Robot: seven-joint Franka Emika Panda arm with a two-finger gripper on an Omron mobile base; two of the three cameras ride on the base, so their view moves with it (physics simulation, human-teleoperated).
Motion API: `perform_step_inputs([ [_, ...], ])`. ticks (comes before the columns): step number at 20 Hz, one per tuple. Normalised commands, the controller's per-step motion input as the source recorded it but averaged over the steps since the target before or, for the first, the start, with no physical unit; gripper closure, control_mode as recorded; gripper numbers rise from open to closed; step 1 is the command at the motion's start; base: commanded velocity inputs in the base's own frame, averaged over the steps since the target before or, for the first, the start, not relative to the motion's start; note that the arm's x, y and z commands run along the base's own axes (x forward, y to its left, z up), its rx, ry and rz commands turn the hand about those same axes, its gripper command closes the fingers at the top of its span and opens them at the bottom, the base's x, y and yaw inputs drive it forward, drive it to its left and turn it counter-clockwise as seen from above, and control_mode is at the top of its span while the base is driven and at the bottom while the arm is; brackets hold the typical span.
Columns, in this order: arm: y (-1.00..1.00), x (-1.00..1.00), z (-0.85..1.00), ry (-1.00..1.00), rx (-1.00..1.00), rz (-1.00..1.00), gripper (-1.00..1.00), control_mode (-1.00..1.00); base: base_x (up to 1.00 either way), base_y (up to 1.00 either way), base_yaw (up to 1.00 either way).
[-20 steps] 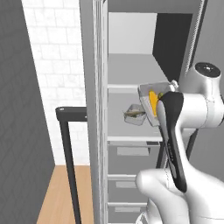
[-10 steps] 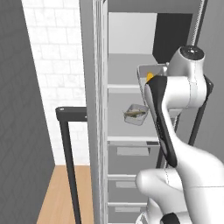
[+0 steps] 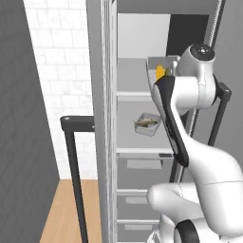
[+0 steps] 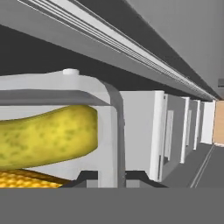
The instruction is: Take the meat container that has the fish and place it on the second highest rack of the freezer. Then take the vegetable container that has the cucumber and corn and place it on the highest rack of the freezer.
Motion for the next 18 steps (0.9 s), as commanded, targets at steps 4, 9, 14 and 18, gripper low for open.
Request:
perform_step_inputs([
  [4, -0.02, 0.53, 0.10, 0.00, 0.00, -0.02, 1.00, -1.00, 0.00, 0.00, 0.00],
  [9, -0.16, 0.55, 0.13, 0.00, 0.00, -0.03, 1.00, -1.00, 0.00, 0.00, 0.00],
  [14, -0.19, 0.46, 0.06, 0.01, 0.00, -0.02, 1.00, -1.00, 0.00, 0.00, 0.00],
  [18, -0.01, 0.32, -0.03, 0.00, 0.00, 0.00, 1.00, -1.00, 0.00, 0.00, 0.00],
])
